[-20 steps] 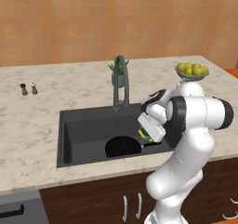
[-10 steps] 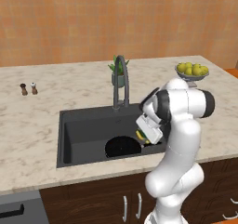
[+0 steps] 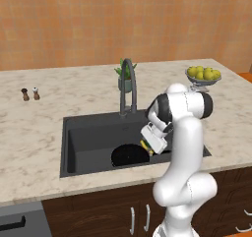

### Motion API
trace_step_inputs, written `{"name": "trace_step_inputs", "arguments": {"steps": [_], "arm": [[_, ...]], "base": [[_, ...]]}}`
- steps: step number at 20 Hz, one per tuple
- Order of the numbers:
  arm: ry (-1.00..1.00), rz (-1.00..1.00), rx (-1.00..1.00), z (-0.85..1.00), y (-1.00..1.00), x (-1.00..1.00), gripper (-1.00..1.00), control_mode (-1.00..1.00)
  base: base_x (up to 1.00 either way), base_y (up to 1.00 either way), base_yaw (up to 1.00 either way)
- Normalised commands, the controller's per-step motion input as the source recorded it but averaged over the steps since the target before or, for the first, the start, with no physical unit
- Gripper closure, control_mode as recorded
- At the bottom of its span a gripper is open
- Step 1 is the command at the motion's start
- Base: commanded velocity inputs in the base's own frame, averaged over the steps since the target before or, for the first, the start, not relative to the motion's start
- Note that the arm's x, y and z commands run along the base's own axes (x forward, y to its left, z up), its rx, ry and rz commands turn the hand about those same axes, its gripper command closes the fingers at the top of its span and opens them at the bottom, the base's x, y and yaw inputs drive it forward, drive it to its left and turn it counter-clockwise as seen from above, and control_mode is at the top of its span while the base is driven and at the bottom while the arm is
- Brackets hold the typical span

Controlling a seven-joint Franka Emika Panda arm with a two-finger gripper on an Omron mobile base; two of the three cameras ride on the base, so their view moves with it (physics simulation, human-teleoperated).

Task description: Pick the pan and sponge and place them into the sink. Then turn on the water.

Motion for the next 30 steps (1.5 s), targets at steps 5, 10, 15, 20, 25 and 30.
{"name": "trace_step_inputs", "arguments": {"steps": [5, 10, 15, 20, 25, 30], "arm": [[0.06, 0.0, 0.07, -0.29, 0.09, 0.46, 1.0, -1.0], [0.1, 0.0, 0.03, -0.44, 0.23, 0.3, 1.0, -1.0], [0.01, 0.02, 0.08, -0.37, 0.01, 0.53, 1.0, -1.0], [0.01, 0.06, 0.06, -0.59, 0.0, 0.31, 1.0, -1.0], [0.02, 0.04, 0.01, -0.57, 0.07, 0.3, 1.0, -1.0], [0.0, 0.01, 0.03, -0.24, 0.02, 0.17, -1.0, -1.0]], "base": [[0.0, 0.0, 0.0], [0.0, 0.0, 0.0], [0.0, 0.0, 0.0], [0.0, 0.0, 0.0], [0.0, 0.0, 0.0], [0.0, 0.0, 0.0]]}}
